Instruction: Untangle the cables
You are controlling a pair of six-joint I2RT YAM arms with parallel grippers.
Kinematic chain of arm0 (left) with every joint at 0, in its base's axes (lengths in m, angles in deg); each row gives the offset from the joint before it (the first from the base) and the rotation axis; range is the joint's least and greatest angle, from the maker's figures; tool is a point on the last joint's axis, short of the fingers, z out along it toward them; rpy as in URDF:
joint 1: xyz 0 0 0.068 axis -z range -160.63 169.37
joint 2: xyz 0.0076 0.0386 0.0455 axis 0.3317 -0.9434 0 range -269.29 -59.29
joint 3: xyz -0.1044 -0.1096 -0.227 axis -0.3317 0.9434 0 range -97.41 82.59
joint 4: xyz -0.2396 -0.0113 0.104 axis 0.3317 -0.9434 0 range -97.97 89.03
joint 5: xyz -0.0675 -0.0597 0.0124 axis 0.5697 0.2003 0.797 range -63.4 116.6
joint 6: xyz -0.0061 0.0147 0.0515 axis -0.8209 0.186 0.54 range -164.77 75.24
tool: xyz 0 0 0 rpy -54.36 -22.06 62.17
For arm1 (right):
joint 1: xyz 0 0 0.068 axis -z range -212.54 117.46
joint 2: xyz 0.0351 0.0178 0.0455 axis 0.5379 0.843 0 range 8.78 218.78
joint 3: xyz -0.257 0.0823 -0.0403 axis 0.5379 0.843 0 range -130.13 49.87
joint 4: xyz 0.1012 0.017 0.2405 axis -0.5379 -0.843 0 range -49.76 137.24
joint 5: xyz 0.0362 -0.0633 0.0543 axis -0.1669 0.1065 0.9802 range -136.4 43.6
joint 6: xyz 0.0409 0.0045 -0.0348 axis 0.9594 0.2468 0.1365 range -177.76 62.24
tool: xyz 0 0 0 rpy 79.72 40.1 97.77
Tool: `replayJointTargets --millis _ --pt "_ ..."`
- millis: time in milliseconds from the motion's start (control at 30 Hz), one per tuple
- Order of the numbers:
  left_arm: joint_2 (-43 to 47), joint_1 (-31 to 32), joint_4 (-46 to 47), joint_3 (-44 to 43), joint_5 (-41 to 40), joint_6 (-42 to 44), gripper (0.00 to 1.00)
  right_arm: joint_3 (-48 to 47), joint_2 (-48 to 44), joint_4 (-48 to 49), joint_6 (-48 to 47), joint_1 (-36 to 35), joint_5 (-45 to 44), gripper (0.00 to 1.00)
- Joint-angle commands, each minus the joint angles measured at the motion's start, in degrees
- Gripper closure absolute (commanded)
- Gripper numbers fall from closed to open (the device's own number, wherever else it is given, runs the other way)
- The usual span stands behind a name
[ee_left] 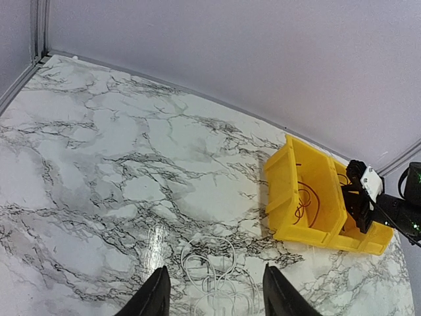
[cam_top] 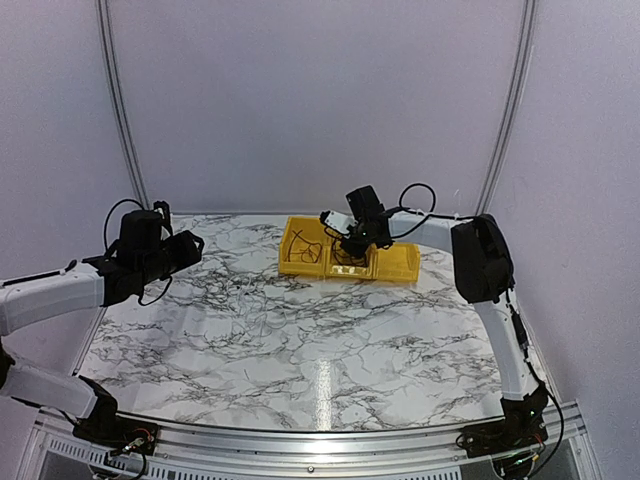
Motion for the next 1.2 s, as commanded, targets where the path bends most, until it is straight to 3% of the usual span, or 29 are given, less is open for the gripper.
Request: replayJointTargets --millis 0,200,367,733,933,1033,1167 --pt "-2.2 -0.2 -1.1 -0.9 2.3 3.8 0.49 0.4 -6.7 -0.7 1.8 -0.5 -0.2 0.75" --pt "-11.4 -0.3 -8.8 -5.2 3.8 3.9 0.5 3.9 -15.6 -2.4 2.2 -1.2 4.4 0.54" --pt "-20.9 -0.3 -10.5 -9.6 7.2 2.5 0.53 8.0 -22.3 -3.0 3.3 -1.9 9.4 0.49" --pt "-39.2 -1.9 -15.2 -26.1 9.8 13.6 0.62 13.7 -30.6 -5.2 2.9 -3.9 15.9 0.44" --pt "-44.6 -2.7 -17.7 -31.7 12.2 14.6 0.62 13.3 -31.6 -6.9 5.9 -4.0 23.1 0.41" --pt "-45.2 -2.8 -17.6 -32.6 14.3 14.4 0.62 11.3 -29.2 -7.4 10.9 -4.6 31.1 0.48" --pt "-45.7 -2.9 -18.8 -33.9 16.3 16.2 0.63 9.1 -25.4 -6.9 13.6 -7.9 33.3 0.52"
